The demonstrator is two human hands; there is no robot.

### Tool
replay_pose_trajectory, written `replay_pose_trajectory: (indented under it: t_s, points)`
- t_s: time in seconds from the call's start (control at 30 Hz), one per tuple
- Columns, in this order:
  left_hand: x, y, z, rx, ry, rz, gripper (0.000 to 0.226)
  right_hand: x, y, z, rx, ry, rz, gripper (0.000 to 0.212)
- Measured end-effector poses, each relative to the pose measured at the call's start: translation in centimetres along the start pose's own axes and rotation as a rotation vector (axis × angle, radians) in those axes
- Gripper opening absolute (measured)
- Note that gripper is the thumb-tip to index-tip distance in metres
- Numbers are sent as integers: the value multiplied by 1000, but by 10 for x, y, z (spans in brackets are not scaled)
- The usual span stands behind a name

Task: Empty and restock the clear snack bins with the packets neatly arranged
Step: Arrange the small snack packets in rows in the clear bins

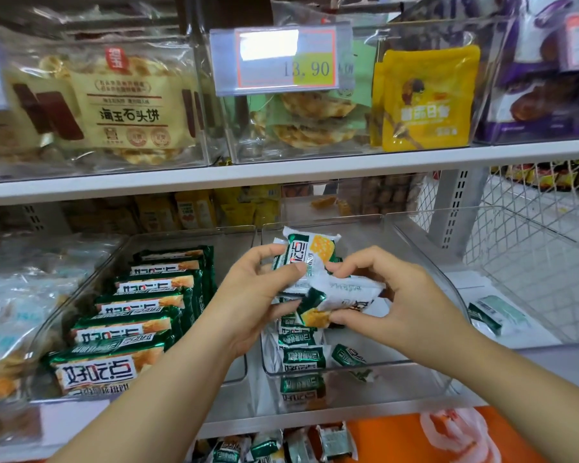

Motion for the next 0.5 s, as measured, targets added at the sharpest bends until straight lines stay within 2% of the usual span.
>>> replay_pose_trajectory:
  t_s: [0.07, 0.23, 0.37, 0.5]
  points:
    - [8, 6, 0, 14, -52, -55, 32, 6, 1, 0, -6, -58, -121, 38]
    - [25, 11, 2, -54, -123, -455, 39, 35, 16, 0, 26, -202, -333, 35]
    - [23, 1, 4, -146, -117, -540, 44, 48, 13, 0, 18, -275, -414, 47]
    - [23, -4, 4, -156, -134, -597, 45, 47, 9, -2, -4, -303, -439, 58]
Point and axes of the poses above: each hand's wrist, its own z-axis away from the middle knuckle, its own y-axis out of the back of the hand, x = y × z, the point moved 10 cm from there along -z, towards the middle knuckle, and after that the axes turned 12 degrees about -x, right-handed, at the moved point
